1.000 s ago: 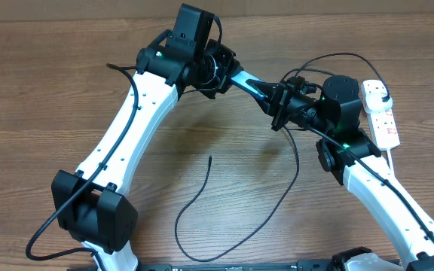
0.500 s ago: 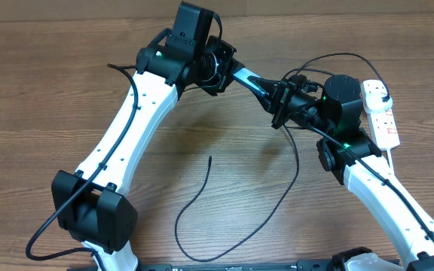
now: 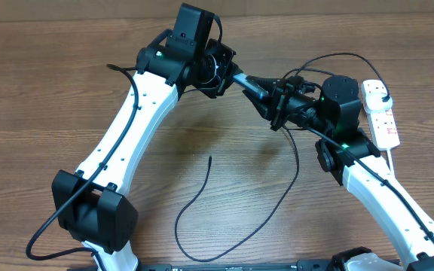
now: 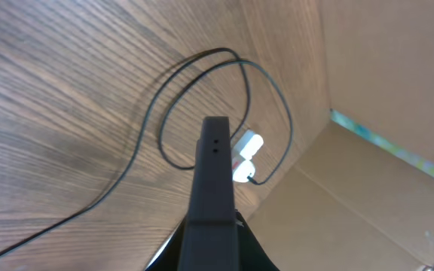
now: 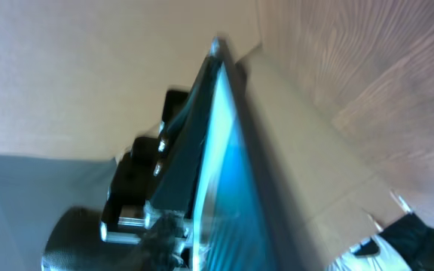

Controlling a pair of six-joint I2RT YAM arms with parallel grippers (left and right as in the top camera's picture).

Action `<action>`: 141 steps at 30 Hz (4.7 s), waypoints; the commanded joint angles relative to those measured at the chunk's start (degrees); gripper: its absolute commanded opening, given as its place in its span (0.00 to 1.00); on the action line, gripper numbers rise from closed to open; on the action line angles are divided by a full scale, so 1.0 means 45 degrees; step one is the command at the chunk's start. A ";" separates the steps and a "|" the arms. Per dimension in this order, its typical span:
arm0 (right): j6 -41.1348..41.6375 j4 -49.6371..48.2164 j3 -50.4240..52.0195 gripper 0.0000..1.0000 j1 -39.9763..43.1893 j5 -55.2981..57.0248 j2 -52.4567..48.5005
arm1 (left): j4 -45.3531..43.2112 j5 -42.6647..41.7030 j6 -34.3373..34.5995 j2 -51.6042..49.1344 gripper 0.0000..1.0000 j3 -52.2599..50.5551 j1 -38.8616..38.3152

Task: Plug charger to phone and switch on socket
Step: 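Open the right gripper and withdraw it from the phone, then lower the right gripper over the black cable's connector end, then close the right gripper on the black cable connector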

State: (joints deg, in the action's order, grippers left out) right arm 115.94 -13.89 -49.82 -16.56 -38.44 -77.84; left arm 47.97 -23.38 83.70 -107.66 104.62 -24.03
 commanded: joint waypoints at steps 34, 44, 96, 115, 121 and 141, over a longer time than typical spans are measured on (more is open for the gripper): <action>-0.6902 0.0549 -0.0282 1.00 0.1297 -0.1452 0.0136 | 0.1059 -0.5532 -0.6135 0.0185 0.04 0.0199 0.3371; -0.9904 0.1501 -0.0282 0.99 0.1559 -0.2045 0.0136 | 0.1190 -0.6698 -0.8437 0.0185 0.04 0.0199 0.3725; -1.4780 1.3498 -0.4337 1.00 -0.4231 0.8437 -0.2749 | 0.1467 -0.8952 -1.0044 0.0185 0.04 0.0199 0.5785; -1.5062 1.3362 -0.4182 1.00 -0.5663 0.8451 -0.3997 | 0.0840 -0.8859 -0.9986 0.0185 0.04 0.0199 0.5790; -1.5062 1.2818 -0.4182 1.00 -0.6314 0.8534 -0.4954 | 0.0840 -0.8806 -1.0040 0.0185 0.05 0.0199 0.5950; -1.4722 1.3512 -0.4770 0.97 -0.6795 0.8718 -0.6183 | 0.0180 -0.8816 -0.9734 0.0185 0.04 0.0199 0.6445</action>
State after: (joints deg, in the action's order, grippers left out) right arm 48.71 44.27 -68.47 -46.96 0.03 -104.22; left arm 50.35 -61.87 39.86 -107.68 104.62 4.89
